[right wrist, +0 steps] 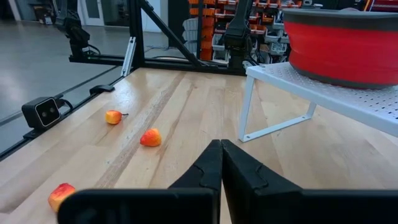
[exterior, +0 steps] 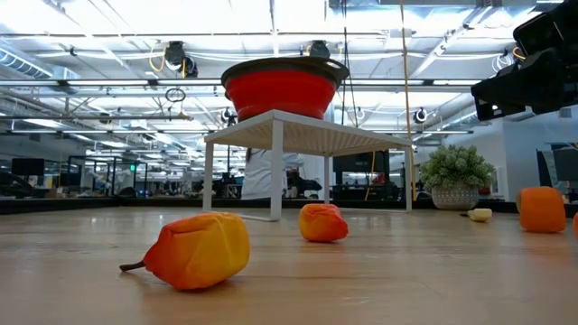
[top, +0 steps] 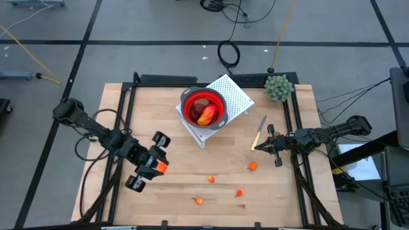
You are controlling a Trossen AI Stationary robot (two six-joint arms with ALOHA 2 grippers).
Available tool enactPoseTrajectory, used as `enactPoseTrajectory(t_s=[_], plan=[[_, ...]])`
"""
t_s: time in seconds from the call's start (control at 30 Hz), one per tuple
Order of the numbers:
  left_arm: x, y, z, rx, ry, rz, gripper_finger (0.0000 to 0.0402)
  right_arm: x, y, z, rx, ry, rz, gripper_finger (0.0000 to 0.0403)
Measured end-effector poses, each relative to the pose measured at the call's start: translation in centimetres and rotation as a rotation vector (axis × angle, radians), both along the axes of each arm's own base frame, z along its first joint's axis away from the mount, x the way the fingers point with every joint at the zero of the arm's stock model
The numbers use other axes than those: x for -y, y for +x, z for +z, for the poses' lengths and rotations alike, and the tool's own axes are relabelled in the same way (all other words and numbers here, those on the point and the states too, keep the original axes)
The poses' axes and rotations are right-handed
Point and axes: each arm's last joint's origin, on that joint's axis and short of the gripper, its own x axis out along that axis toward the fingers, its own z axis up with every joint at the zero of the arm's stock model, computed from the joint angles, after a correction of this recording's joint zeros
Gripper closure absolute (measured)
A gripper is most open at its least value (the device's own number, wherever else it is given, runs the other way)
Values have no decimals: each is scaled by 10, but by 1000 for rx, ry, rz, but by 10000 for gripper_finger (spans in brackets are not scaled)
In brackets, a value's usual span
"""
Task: Pick & Place Fruit
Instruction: Put the peach into the red strainer bowl on the shelf
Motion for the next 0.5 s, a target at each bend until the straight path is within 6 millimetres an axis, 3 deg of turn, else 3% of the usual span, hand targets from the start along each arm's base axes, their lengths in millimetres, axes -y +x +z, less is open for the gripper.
enactPoseTrajectory(t_s=[0.5], plan=[[-11,-20,19,351,-14,190,289,0,0,0,0,0,0,403]])
